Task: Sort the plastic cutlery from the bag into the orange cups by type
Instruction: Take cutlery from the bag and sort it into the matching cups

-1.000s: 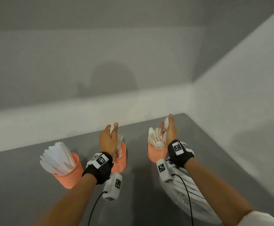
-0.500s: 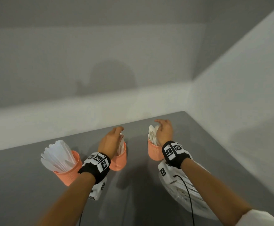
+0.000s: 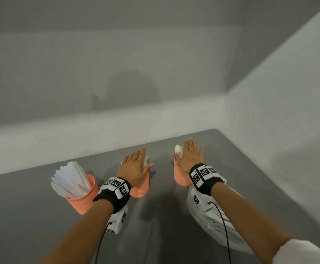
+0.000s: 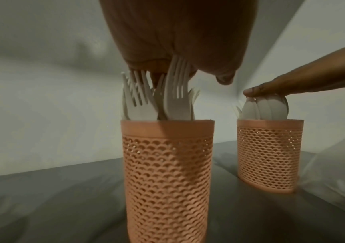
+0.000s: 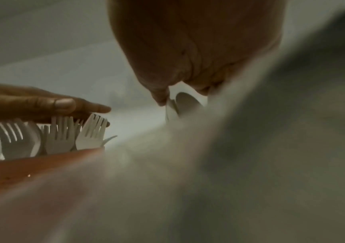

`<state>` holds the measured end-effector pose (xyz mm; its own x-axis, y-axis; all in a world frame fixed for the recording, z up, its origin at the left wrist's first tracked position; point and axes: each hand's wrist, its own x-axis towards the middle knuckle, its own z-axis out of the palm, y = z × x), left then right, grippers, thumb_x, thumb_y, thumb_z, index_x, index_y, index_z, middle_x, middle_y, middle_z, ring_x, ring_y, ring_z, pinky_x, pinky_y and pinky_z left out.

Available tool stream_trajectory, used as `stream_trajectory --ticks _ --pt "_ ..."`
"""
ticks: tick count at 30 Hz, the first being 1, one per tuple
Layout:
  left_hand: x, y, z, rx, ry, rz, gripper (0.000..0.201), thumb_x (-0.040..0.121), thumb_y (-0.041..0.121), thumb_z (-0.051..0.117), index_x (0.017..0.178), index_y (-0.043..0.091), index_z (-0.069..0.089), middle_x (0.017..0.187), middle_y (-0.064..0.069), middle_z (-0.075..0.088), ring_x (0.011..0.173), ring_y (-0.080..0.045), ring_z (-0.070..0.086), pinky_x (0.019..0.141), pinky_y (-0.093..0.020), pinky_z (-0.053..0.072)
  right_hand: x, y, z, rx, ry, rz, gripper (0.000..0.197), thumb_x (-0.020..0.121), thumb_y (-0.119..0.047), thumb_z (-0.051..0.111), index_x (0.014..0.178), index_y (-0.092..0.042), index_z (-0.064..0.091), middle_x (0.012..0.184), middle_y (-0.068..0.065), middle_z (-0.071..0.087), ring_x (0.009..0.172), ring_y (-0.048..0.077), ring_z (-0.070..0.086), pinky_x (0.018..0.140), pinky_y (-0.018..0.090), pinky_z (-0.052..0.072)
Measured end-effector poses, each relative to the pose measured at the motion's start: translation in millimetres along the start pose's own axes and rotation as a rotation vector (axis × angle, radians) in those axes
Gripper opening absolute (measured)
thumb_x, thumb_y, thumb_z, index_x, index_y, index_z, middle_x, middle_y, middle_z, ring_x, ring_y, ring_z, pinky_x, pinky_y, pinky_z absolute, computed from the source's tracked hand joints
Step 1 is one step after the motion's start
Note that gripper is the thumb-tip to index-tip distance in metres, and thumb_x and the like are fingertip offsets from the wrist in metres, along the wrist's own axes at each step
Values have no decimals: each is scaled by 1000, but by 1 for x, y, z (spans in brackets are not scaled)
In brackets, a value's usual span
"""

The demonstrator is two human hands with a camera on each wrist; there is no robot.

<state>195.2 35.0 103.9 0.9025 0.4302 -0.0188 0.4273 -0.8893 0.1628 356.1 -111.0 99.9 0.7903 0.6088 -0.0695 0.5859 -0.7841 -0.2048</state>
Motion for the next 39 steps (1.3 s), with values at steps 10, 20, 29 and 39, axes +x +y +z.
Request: stream_trajectory --ticks 10,20,29,39 --pt "2 8 4 -6 -14 19 133 42 91 -23 149 16 -1 158 -8 3 146 -23 4 118 -45 3 3 -4 -16 134 -157 28 84 91 -64 26 149 -15 -9 157 14 -16 145 30 -14 114 54 -7" --pt "-8 56 -18 -515 405 215 48 92 27 45 136 9 39 136 -12 45 124 -24 46 102 -33 39 -35 16 -77 616 -94 -148 25 94 -24 50 101 -5 65 97 13 70 96 27 66 92 36 46" --pt "-22 130 24 -580 -13 381 11 83 18 62 85 8 67 101 -3 56 94 -17 55 86 -27 41 -115 58 -40 106 -685 11 30 91 -23 52 102 1 65 77 4 59 69 17 57 61 22 48" --pt "-31 146 55 -393 -396 227 54 87 5 51 138 16 38 141 -12 41 131 -26 38 107 -27 28 -114 117 16 23 -524 11 99 65 -38 80 146 -30 22 146 5 40 134 27 37 113 40 28"
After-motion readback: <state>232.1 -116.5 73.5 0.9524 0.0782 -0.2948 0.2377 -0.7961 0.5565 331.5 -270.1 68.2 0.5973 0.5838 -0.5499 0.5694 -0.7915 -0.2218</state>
